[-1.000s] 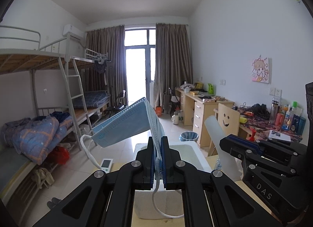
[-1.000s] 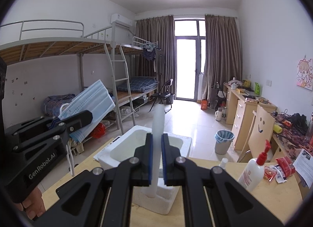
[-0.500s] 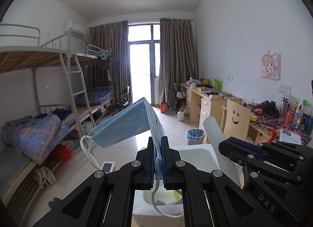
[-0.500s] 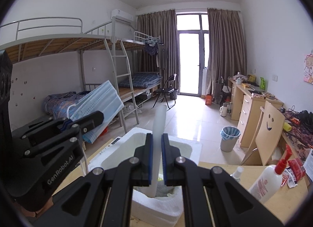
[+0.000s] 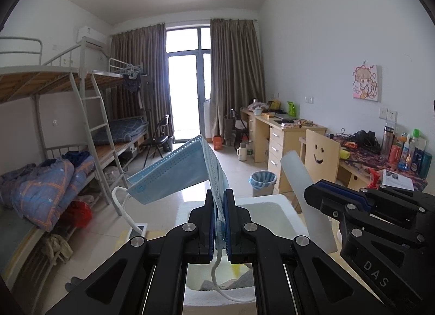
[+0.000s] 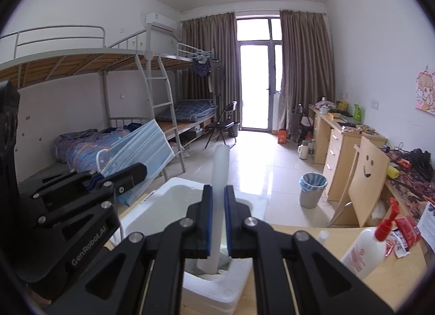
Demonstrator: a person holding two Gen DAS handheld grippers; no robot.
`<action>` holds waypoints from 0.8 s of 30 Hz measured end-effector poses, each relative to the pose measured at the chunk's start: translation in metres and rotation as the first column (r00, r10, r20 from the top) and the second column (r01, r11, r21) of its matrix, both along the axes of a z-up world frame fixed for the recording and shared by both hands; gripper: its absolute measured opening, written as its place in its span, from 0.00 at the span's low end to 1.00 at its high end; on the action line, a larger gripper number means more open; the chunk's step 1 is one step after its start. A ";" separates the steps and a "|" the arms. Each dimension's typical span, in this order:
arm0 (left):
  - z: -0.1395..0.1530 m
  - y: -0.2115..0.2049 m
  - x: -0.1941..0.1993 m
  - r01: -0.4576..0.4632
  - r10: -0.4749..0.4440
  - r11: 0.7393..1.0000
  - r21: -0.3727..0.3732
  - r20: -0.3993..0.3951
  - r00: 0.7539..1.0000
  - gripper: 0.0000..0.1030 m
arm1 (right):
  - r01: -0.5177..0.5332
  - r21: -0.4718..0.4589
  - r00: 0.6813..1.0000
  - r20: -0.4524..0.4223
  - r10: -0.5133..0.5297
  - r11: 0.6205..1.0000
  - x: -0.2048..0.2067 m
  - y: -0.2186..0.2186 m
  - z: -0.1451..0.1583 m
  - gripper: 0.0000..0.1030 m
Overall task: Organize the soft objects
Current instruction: 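Carry the blue mask and white strip over the white foam box with both tools, then open the left tool to drop the blue mask into the foam box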
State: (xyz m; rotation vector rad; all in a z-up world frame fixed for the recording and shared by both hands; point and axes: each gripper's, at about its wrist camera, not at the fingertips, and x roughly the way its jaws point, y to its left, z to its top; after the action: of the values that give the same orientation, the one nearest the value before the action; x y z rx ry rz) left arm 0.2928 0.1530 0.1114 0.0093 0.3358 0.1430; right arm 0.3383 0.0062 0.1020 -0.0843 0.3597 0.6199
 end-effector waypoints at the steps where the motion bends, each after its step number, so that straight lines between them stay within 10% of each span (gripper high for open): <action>1: 0.001 -0.002 0.001 0.010 -0.010 1.000 -0.006 0.002 1.000 0.06 | 0.005 -0.001 1.000 0.001 -0.005 1.000 0.000 -0.002 0.001 0.11; 24: -0.013 -0.003 0.026 0.031 -0.034 0.998 -0.055 -0.052 0.998 0.06 | 0.059 -0.023 0.998 0.006 -0.059 0.998 0.006 -0.010 -0.002 0.10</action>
State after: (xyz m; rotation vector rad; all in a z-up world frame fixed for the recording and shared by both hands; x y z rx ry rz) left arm 0.3189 0.1501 0.0988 -0.0354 0.3922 0.1014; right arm 0.3446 -0.0033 0.1001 -0.0968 0.3631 0.5569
